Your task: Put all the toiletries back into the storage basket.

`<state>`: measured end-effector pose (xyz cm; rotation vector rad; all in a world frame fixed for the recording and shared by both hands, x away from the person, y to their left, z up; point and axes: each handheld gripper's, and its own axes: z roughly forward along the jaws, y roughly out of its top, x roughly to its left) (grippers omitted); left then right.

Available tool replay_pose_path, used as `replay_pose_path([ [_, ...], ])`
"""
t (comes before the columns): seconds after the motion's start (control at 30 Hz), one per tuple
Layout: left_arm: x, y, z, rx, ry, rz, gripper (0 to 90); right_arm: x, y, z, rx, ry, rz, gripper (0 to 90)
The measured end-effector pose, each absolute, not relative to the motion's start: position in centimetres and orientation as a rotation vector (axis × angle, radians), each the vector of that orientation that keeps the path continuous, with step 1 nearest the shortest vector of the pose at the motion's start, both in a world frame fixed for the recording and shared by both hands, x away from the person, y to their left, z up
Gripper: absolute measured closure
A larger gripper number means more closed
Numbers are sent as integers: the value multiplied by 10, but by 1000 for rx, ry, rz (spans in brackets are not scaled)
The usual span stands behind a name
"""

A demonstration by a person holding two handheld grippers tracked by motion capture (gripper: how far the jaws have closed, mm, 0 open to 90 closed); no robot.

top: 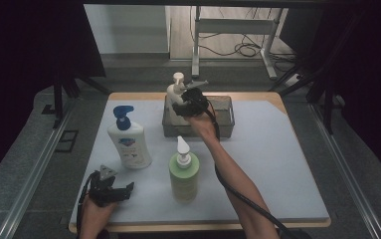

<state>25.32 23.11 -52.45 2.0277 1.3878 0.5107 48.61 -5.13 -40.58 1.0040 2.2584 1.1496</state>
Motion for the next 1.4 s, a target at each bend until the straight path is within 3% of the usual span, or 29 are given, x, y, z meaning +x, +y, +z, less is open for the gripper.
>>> replay_pose_path([
  [0.93, 253, 231, -524, 2029, 1389, 510, 115, 493, -54, -420, 1052, 2298, 1131, 370],
  [1.1, 253, 231, -524, 2029, 1389, 510, 115, 494, -55, -419, 1023, 2297, 1155, 253],
  [1.4, 253, 231, -525, 2027, 1388, 510, 115, 486, -61, -411, 970, 2328, 1158, 254],
])
